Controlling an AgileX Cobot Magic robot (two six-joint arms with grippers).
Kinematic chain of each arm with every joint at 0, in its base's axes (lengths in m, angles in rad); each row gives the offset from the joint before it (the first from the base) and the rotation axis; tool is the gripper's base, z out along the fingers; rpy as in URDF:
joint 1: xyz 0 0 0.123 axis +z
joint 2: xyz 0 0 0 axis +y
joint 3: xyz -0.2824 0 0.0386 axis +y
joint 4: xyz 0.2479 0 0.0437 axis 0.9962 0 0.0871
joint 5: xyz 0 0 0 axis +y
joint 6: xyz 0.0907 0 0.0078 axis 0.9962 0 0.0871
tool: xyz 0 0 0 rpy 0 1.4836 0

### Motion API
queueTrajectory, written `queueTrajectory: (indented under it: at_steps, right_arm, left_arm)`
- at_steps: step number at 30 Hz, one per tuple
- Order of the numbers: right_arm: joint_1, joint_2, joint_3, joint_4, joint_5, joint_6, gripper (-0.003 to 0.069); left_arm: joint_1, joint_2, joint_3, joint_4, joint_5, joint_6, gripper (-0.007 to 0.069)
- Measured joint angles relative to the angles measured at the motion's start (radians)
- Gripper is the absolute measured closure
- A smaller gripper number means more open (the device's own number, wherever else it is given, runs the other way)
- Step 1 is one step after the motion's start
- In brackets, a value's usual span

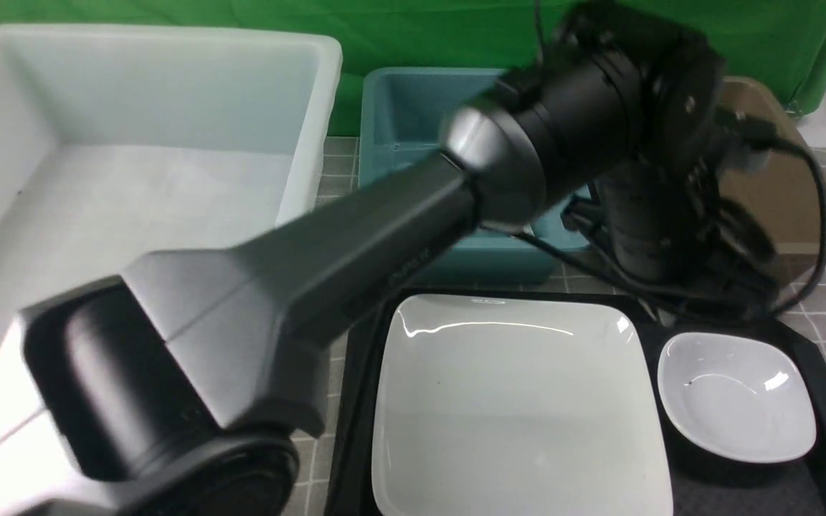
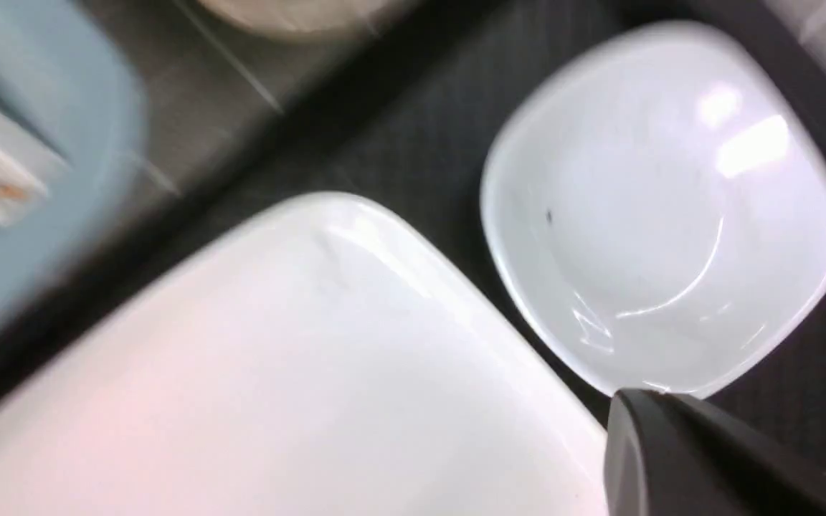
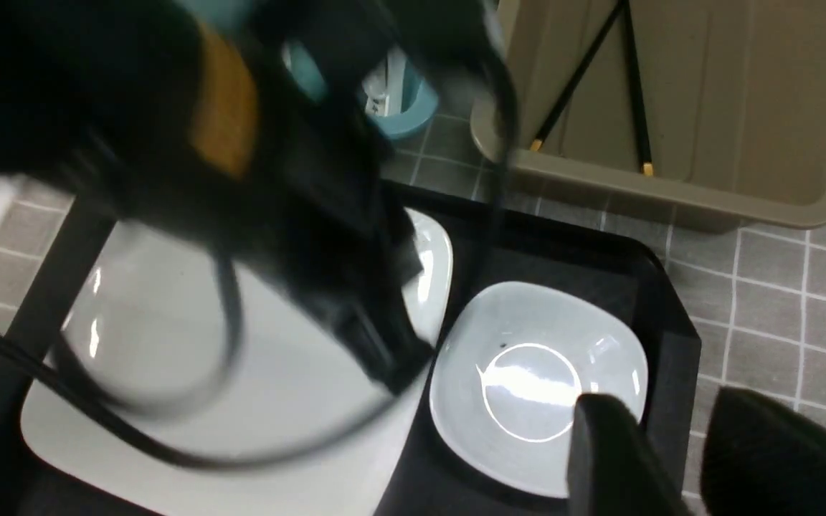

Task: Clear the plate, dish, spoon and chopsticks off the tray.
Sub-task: Use the left arm to grab a small plate from the dinner plate

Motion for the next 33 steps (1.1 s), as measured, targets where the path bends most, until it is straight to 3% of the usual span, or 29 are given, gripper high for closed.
queueTrajectory:
  at_steps: [3,9,14,18,27,31,33]
  right_arm:
    - [0.000,0.000,0.000,0.000,0.001,0.000,0.0422]
    - [0.000,0.000,0.000,0.000,0.003,0.000,0.0422]
    - [0.000,0.000,0.000,0.000,0.004,0.000,0.0422]
    - [0.000,0.000,0.000,0.000,0.006,0.000,0.0422]
    - [0.000,0.000,0.000,0.000,0.006,0.000,0.0422]
    - [0.000,0.000,0.000,0.000,0.006,0.000,0.0422]
    - [0.000,0.000,0.000,0.000,0.006,0.000,0.0422]
  left_arm:
    - [-0.030,0.043,0.007,0.048,-0.052,0.011,0.0593]
    - [-0.041,0.105,0.008,0.095,-0.273,0.012,0.0389]
    - [-0.040,0.152,0.008,0.113,-0.334,0.012,0.0189]
    - [-0.037,0.185,0.008,0.108,-0.362,0.012,0.0114]
    - [-0.033,0.209,0.011,0.081,-0.366,-0.025,0.0123]
    - [-0.033,0.211,0.011,0.066,-0.363,-0.031,0.0219]
    - [-0.032,0.212,0.011,0.065,-0.349,-0.032,0.0307]
